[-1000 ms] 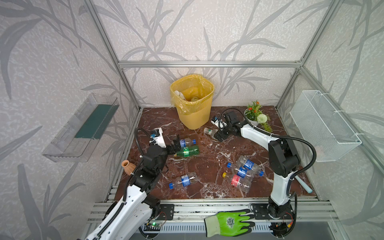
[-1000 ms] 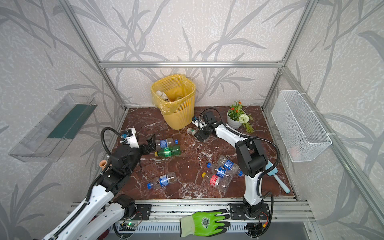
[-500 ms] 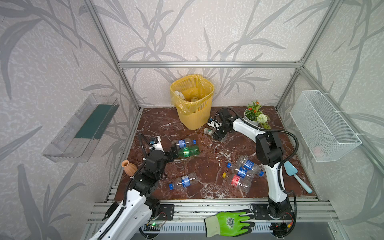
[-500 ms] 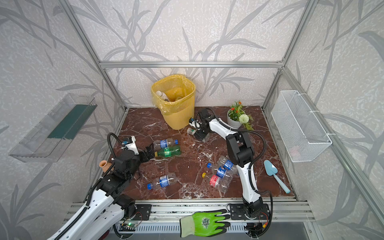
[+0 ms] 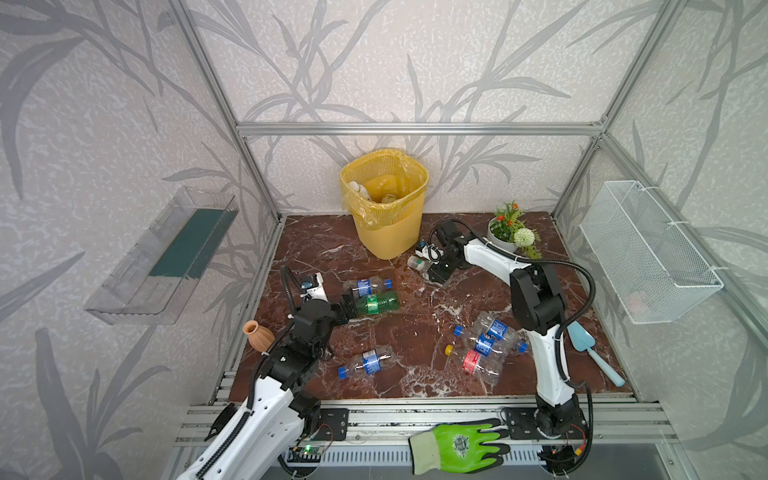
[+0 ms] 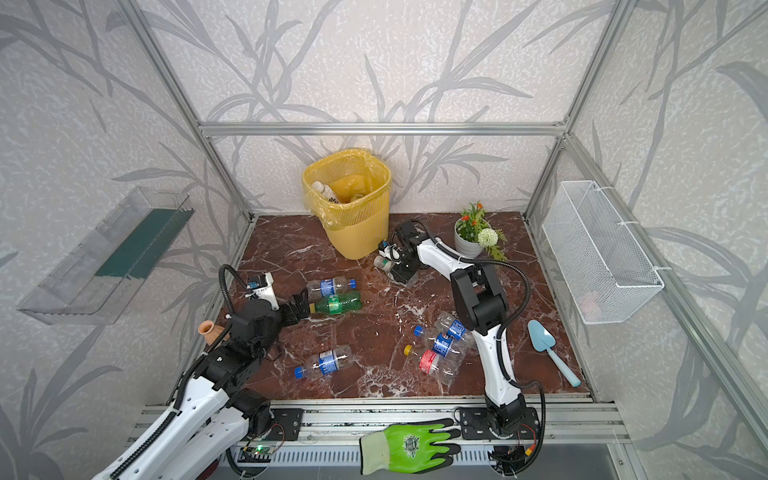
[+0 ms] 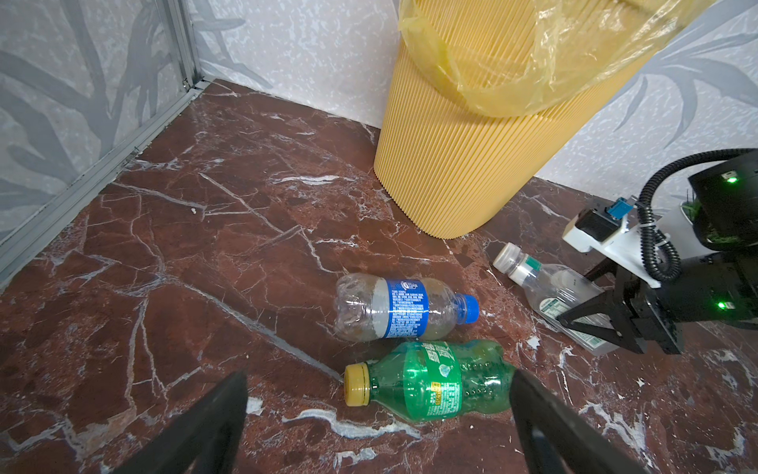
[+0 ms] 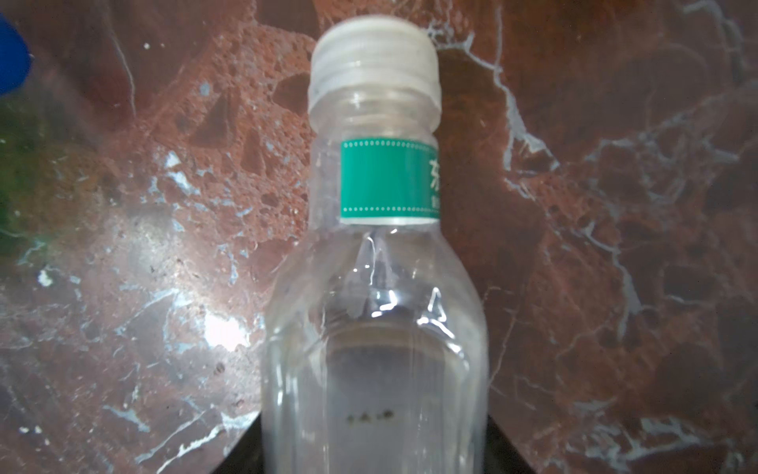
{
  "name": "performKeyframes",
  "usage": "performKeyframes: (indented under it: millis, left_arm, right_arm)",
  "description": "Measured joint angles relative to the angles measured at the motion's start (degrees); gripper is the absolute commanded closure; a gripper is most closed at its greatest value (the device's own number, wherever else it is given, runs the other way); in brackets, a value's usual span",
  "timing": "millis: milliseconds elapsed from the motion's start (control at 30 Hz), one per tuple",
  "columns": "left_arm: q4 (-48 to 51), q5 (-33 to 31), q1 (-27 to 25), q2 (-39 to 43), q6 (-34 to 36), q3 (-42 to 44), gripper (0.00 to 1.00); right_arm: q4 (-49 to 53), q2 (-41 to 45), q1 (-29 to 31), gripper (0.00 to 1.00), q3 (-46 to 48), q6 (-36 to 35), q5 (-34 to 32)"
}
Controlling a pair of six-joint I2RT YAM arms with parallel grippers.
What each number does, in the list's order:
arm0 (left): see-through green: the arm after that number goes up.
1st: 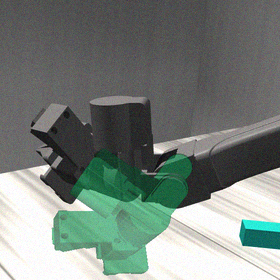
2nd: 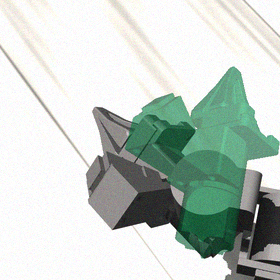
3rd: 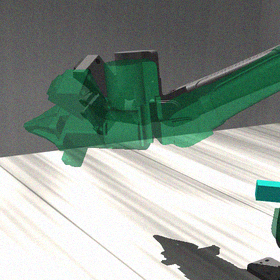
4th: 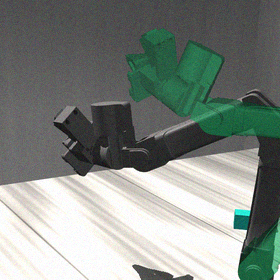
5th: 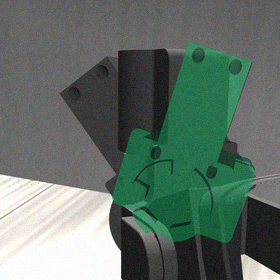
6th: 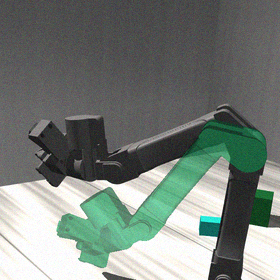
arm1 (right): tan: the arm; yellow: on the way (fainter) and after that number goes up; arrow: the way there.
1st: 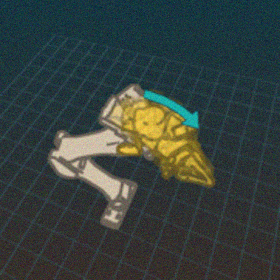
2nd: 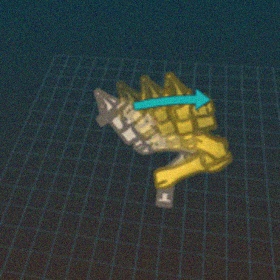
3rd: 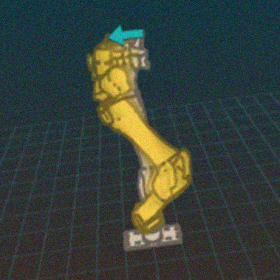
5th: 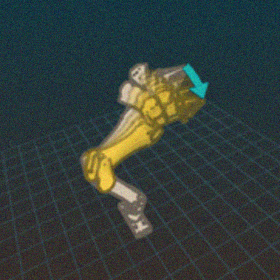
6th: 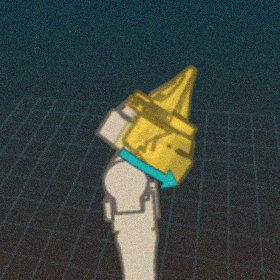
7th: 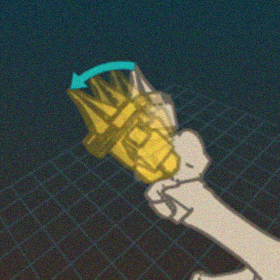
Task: Throw the plastic bottles in the bin
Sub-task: 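Grasp the clear square bottle with the right gripper and lift it, then move the clear square bottle over the bin and drop it with the right gripper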
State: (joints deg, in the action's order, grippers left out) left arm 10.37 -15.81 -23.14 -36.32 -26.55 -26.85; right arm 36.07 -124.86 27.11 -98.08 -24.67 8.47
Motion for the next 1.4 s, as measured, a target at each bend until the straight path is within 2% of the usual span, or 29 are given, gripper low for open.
performKeyframes:
  millis: [200, 433, 633, 767, 900, 1033, 1133, 1200, 1267, 1333, 1400]
  left_arm:
    - [0.5, -0.5, 0.0, -0.9, 0.0, 0.0, 0.01]
    - [1.7, -1.8, 0.1, -2.8, -0.1, 0.0, 0.01]
    - [1.7, -2.0, 0.3, -4.5, -0.3, -0.1, 0.01]
    - [1.7, -1.7, 0.3, -5.5, -0.5, -0.3, 0.01]
    - [1.9, -0.7, 0.3, -6.5, -0.7, -1.3, 0.01]
    - [2.1, 0.5, 0.3, -7.8, -0.4, -2.9, 0.01]
    - [2.4, 1.4, 0.3, -9.0, -0.1, -3.9, 0.01]
    - [2.6, 2.1, 0.3, -9.8, 0.0, -4.3, 0.01]
    - [3.1, 2.5, 0.3, -10.6, 0.2, -4.8, 0.01]
    - [3.5, 2.8, 0.3, -11.1, 0.5, -5.0, 0.01]
    - [4.0, 3.3, 0.3, -11.1, 0.7, -5.1, 0.01]
  right_arm:
    - [-11.4, 16.6, -0.2, 0.53, 15.3, 6.1, 0.7]
    - [-44.2, 47.2, -1.0, 0.52, 41.1, 16.2, 1.4]
    - [-64.7, 60.0, -1.2, 0.5, 47.1, 23.6, 0.1]
    - [-74.4, 58.9, -1.2, 0.5, 44.4, 27.9, 0.2]
    - [-77.9, 47.1, -1.2, 0.5, 31.5, 32.5, 2.3]
    - [-71.8, 28.2, -0.4, 0.41, 8.0, 36.3, 5.1]
    - [-62.0, 14.1, 0.4, 0.29, -10.3, 37.2, 6.1]
    - [-52.6, 4.9, 0.7, 0.26, -23.9, 36.8, 6.1]
    - [-41.0, -5.6, 1.0, 0.14, -41.5, 36.1, 5.7]
    - [-30.3, -13.7, 1.1, 0.06, -57.2, 35.1, 4.9]
    - [-21.4, -19.5, 1.1, 0.03, -69.9, 33.8, 3.8]
